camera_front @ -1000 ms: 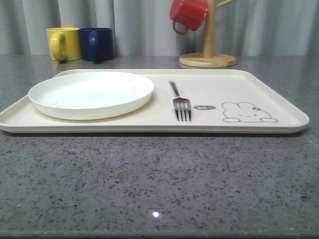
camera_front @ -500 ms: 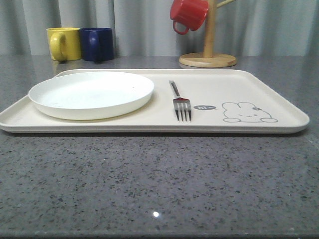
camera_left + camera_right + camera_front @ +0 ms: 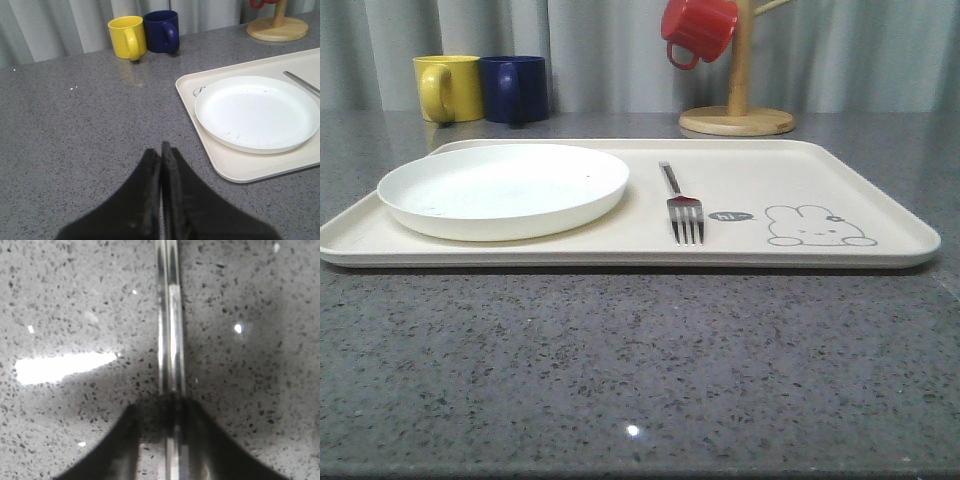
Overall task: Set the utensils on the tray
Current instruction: 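Grasp the metal chopsticks with the right gripper, then place the chopsticks on the tray beside the fork and release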
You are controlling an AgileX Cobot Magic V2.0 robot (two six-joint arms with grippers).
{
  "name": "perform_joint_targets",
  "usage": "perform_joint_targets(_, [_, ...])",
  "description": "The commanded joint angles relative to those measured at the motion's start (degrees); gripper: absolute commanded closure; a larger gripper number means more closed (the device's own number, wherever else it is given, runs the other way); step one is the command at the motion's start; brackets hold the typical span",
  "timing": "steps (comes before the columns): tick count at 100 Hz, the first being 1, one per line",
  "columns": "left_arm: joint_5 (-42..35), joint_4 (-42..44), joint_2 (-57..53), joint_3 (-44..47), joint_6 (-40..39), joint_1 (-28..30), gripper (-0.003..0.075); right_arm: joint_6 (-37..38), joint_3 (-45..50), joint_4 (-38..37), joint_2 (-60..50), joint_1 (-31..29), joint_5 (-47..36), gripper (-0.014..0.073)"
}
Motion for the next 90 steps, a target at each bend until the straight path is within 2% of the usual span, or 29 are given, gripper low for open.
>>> perform_joint_targets(1, [-4.4, -0.2, 0.6, -1.3, -0.4, -0.5, 0.0739, -0.7, -1.2, 0.0, -1.7, -0.4, -0.4, 0.0539])
perform_joint_targets(10, [-4.4, -0.2, 0.6, -1.3, -0.4, -0.5, 0.0739, -0.6, -1.2, 0.0, -1.7, -0.4, -0.4, 0.0627])
perform_joint_targets(17, [-4.4, -0.2, 0.6, -1.3, -0.4, -0.5, 0.0739, -0.3, -1.2, 0.0, -1.8, -0.4, -0.4, 0.0656])
perform_joint_targets(39, [-4.4, -0.2, 0.6, -1.3, -0.4, -0.5, 0.0739, -0.3, -3.5, 0.0, -4.6, 1.5, 0.7, 0.0662])
perform_joint_targets(60, [-4.4, -0.2, 0.6, -1.3, -0.4, -0.5, 0.0739, 1.4, -6.9, 0.0, -8.2, 8.0, 3.9, 0.0662])
perform_joint_targets(77, [-4.4, -0.2, 0.6, -1.3, -0.4, -0.5, 0.0739, 10.0, -9.0, -0.1, -8.5, 16.6, 5.2, 0.0662])
perform_joint_targets(90, [-4.4, -0.2, 0.6, -1.3, -0.4, -0.5, 0.0739, 20.4, -9.2, -0.1, -8.5, 23.0, 3.8, 0.0662])
